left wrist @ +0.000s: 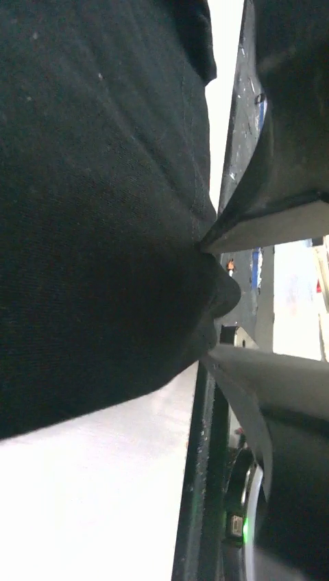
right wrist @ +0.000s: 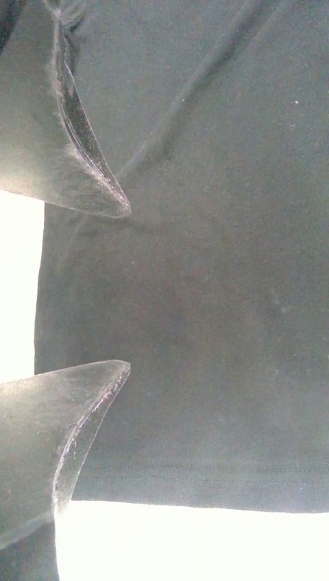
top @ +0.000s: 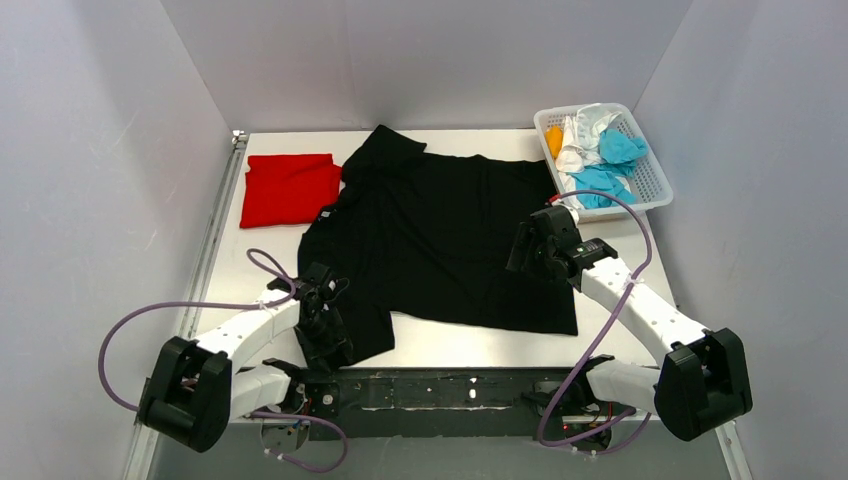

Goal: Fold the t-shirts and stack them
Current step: Grab the side of the flattened tshirt closest away from the robot with both arms

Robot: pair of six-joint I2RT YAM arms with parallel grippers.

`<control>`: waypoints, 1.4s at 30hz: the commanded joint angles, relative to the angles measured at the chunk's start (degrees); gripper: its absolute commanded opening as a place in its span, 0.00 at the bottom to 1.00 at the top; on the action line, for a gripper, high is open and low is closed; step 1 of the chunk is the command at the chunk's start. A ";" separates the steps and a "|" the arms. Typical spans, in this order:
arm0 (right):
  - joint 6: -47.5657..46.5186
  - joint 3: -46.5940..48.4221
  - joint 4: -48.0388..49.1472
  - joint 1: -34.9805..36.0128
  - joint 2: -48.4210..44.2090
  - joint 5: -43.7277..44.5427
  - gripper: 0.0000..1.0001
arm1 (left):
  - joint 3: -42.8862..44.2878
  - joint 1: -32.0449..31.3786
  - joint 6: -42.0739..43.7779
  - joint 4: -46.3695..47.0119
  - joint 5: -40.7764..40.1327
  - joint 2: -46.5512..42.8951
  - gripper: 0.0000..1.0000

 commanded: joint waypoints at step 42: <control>28.26 -21.38 -6.47 -14.23 -15.79 5.66 0.26 | 4.45 -0.13 1.81 -13.42 5.62 -2.77 0.00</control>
